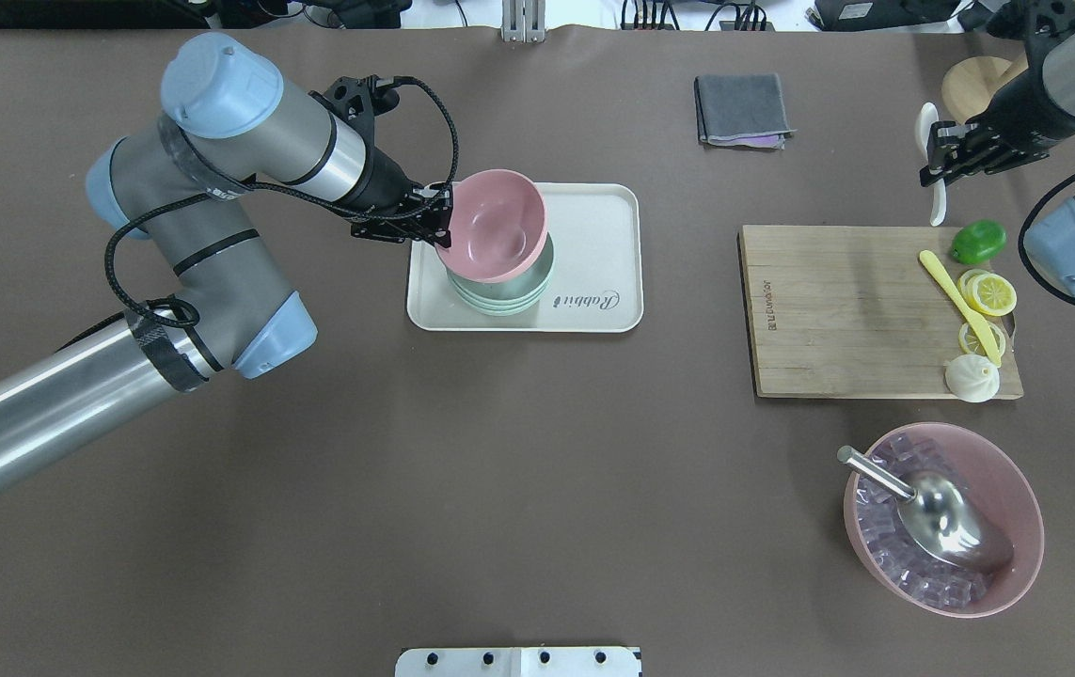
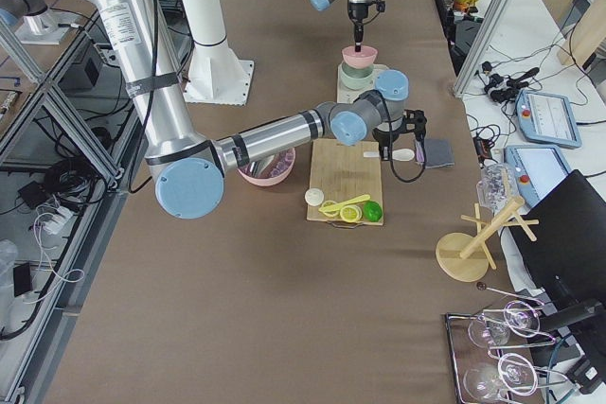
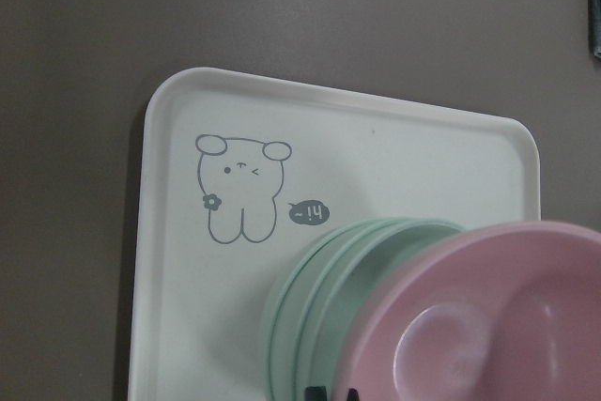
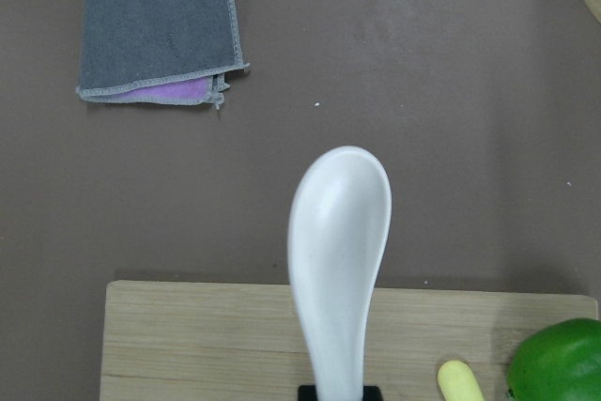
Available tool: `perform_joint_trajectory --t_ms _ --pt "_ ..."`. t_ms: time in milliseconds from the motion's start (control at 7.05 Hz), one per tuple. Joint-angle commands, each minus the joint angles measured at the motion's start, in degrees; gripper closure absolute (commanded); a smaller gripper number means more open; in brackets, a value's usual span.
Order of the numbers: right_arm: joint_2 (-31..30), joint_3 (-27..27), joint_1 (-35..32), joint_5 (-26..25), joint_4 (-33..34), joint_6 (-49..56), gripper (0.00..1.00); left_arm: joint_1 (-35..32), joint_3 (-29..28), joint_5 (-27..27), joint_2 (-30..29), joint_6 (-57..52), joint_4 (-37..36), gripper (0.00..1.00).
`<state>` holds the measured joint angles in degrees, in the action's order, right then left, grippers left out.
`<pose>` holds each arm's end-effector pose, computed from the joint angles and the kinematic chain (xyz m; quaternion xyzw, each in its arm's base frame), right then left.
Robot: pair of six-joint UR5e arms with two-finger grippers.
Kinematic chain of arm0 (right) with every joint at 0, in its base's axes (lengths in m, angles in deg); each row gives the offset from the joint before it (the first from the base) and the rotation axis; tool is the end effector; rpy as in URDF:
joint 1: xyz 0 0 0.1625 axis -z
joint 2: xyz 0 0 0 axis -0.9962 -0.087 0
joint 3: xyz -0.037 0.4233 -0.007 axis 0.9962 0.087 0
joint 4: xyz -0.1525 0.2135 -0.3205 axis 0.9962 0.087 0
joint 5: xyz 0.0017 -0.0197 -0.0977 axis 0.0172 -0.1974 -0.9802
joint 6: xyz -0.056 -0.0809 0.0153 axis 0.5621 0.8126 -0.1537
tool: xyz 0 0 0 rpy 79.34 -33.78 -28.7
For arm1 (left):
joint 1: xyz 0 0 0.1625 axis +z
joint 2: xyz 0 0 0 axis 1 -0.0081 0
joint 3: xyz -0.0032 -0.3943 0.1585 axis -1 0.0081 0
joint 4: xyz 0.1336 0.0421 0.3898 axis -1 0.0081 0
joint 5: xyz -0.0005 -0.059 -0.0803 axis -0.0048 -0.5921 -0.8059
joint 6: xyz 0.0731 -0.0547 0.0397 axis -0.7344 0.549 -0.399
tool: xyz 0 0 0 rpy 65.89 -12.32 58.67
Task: Stack pink bowl on green and place spoon
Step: 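Lower the pink bowl onto the green bowls while the right gripper lifts the spoon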
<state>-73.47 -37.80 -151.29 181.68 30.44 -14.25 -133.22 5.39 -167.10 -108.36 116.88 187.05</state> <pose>-0.1880 -0.5978 0.4431 0.0616 -0.4328 0.0315 0.8988 0.4737 -0.5583 0.2303 0.0420 0.5817 -0.0367 0.8115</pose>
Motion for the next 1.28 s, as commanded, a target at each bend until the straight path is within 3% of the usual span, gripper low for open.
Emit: perform_joint_trajectory --t_ms 0,568,709,851,1135 --pt "0.0 0.2 -0.1 0.0 0.0 0.0 1.0 0.4 0.0 0.0 -0.4 0.2 -0.1 1.0" --pt "0.3 0.2 0.0 0.0 0.0 0.0 1.0 0.9 -0.6 0.2 -0.4 -0.1 -0.2 1.0" --pt "0.3 0.2 0.0 0.0 0.0 0.0 1.0 0.9 -0.8 0.5 -0.4 -0.3 0.1 0.01" --pt "0.4 0.2 -0.1 0.0 0.0 0.0 1.0 1.2 -0.6 3.7 -0.4 -0.2 0.5 0.01" --pt "1.0 -0.4 0.2 0.1 -0.3 -0.1 1.0 1.8 -0.4 4.8 -0.3 -0.1 1.6 0.01"
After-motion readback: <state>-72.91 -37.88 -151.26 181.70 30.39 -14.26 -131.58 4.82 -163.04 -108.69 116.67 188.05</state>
